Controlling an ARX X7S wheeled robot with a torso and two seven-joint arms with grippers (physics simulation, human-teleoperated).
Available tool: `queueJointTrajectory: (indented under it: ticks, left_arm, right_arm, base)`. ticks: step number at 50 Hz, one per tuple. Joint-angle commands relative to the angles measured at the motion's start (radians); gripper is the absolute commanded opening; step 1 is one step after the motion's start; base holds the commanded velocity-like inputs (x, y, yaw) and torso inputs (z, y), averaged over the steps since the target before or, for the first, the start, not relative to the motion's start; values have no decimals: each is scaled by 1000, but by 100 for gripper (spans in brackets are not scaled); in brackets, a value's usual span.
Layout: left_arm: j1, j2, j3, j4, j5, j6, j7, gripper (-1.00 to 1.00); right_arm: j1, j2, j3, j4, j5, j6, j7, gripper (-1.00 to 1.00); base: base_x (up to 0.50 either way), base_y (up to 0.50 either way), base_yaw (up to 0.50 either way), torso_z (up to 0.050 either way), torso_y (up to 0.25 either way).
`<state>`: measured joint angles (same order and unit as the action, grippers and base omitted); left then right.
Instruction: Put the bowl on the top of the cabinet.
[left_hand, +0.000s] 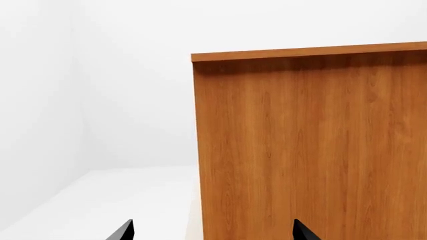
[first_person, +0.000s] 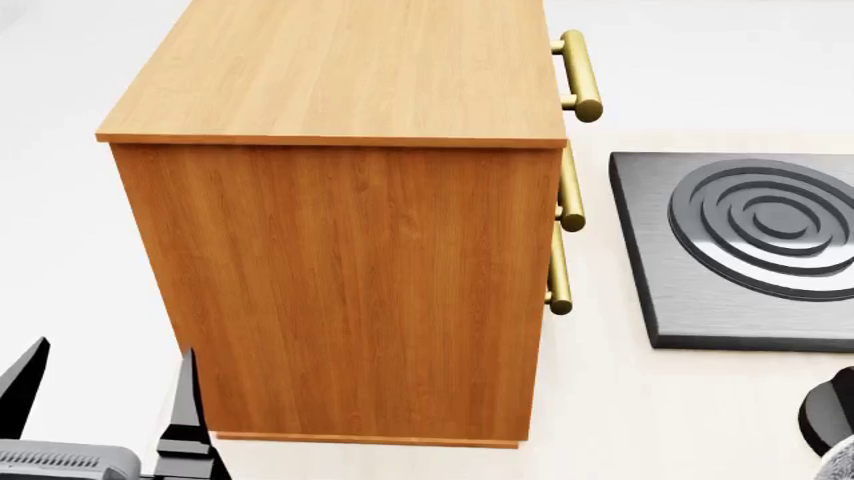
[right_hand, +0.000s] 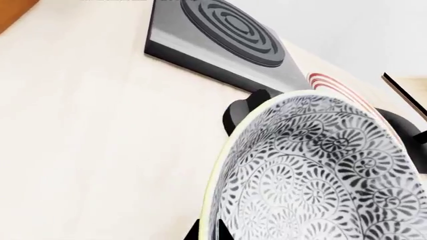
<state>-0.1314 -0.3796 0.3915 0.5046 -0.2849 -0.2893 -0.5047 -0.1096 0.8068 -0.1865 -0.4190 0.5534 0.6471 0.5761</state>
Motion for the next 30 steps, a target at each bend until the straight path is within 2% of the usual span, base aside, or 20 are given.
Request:
queueJointTrajectory:
  ticks: [1, 11, 17, 23, 24, 26, 28, 30]
  left_arm:
    - [0, -2, 0, -1, -3, 1, -2, 100]
    - [5, -4, 1, -1, -4, 7, -5, 100]
    - [5, -4, 2, -8, -3, 12, -5, 100]
    - [2, -4, 3, -11, -5, 11, -5, 100]
    - [3, -5, 2, -12, -5, 12, -6, 100]
    - [3, -6, 2, -12, -5, 12, -6, 100]
    - [3, -6, 1, -10, -7, 12, -7, 100]
    - [3, -6, 2, -11, -7, 14, -7, 100]
  right_arm:
    - [-4, 3, -4, -12, 3, -5, -4, -100]
    - [12, 37, 39, -140, 59, 54, 26, -100]
    - [89, 58, 59, -250, 130, 142, 46, -100]
    - [278, 74, 96, -381, 311, 335, 96, -100]
    - [348, 79, 108, -403, 381, 402, 120, -100]
    - [413, 78, 120, -421, 438, 454, 146, -100]
    - [541, 77, 140, -435, 574, 553, 203, -100]
    - [578, 74, 140, -434, 617, 583, 223, -100]
  base:
    - [0, 0, 0, 0, 0]
    - [0, 0, 0, 0, 0]
    - [0, 0, 0, 0, 0]
    - [0, 0, 0, 0, 0]
    - [0, 0, 0, 0, 0]
    - [0, 0, 0, 0, 0]
    - [0, 0, 0, 0, 0]
    - [0, 0, 0, 0, 0]
